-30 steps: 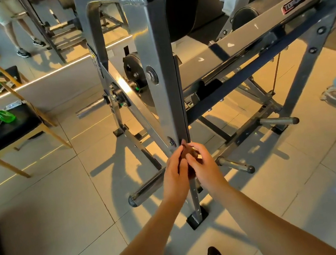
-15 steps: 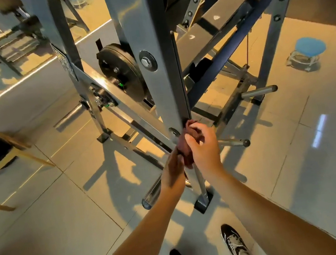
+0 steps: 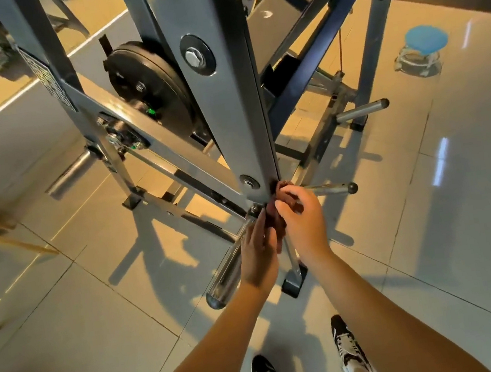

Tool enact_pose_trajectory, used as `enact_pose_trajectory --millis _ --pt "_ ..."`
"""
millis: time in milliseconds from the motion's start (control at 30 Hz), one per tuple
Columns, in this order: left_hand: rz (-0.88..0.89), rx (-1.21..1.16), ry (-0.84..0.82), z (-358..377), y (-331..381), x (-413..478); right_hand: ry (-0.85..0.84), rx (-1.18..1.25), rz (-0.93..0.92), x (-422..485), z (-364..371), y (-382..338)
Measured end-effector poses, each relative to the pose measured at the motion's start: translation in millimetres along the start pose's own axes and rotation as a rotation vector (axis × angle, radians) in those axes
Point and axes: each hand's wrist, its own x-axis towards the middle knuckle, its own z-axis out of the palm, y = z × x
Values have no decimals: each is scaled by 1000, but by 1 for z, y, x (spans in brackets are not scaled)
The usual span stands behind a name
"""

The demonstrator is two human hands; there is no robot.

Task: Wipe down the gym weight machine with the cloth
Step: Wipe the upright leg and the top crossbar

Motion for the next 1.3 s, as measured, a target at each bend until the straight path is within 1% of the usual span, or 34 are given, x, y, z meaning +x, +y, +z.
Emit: enact_pose_trajectory --millis 33,67,100,200,233,300,333,367,400,467,567,633,667,767,833,900,933,1000,1067,1167,1233,1300 --pt "-1 -86 3 4 0 2 10 -20 -41 1 1 -1" --pt "-40 -151 2 9 -3 4 14 -28 -59 3 3 2" --pt "-33 -125 38 15 -12 6 8 -27 -58 5 3 8" --pt "-32 112 145 23 -23 7 -34 -21 27 14 1 38" --pt "-31 127 148 25 -22 5 -50 -15 59 16 1 48" --pt "-113 34 102 34 -17 1 -107 -29 116 23 -2 63" --pt "-186 -34 81 40 -12 -2 -148 -31 139 27 -5 69" --pt "-269 -121 83 48 -8 -3 -187 -29 154 32 -8 70" --pt "-301 -159 104 54 -4 -3 -215 -32 153 37 -14 67" --pt "-342 -149 182 66 -1 -4 -260 -50 92 44 -26 50" --pt "-432 -173 305 83 1 0 -334 -58 -111 54 -34 36" --pt "-425 -226 400 95 -3 5 -373 -104 -192 57 -33 41" --pt "-415 -244 439 101 -2 5 -394 -129 -190 57 -32 52" --pt "-416 -284 497 112 -2 5 -439 -148 -64 64 -28 91" --pt "-454 -243 509 116 -6 7 -456 -149 49 73 -28 113" --pt "-525 -211 516 118 -12 7 -475 -131 117 78 -30 117" --pt "-551 -196 519 121 -13 7 -479 -118 118 79 -33 112" --pt "-580 -192 528 127 -17 6 -505 -102 40 79 -40 102" --pt "-581 -221 551 133 -20 8 -533 -76 -89 77 -42 94" --pt "-553 -269 581 135 -24 12 -512 -119 -218 68 -35 94" --pt "-545 -286 563 137 -33 11 -481 -119 -214 60 -29 108" --pt "-532 -274 529 141 -42 9 -480 -114 -127 58 -25 128"
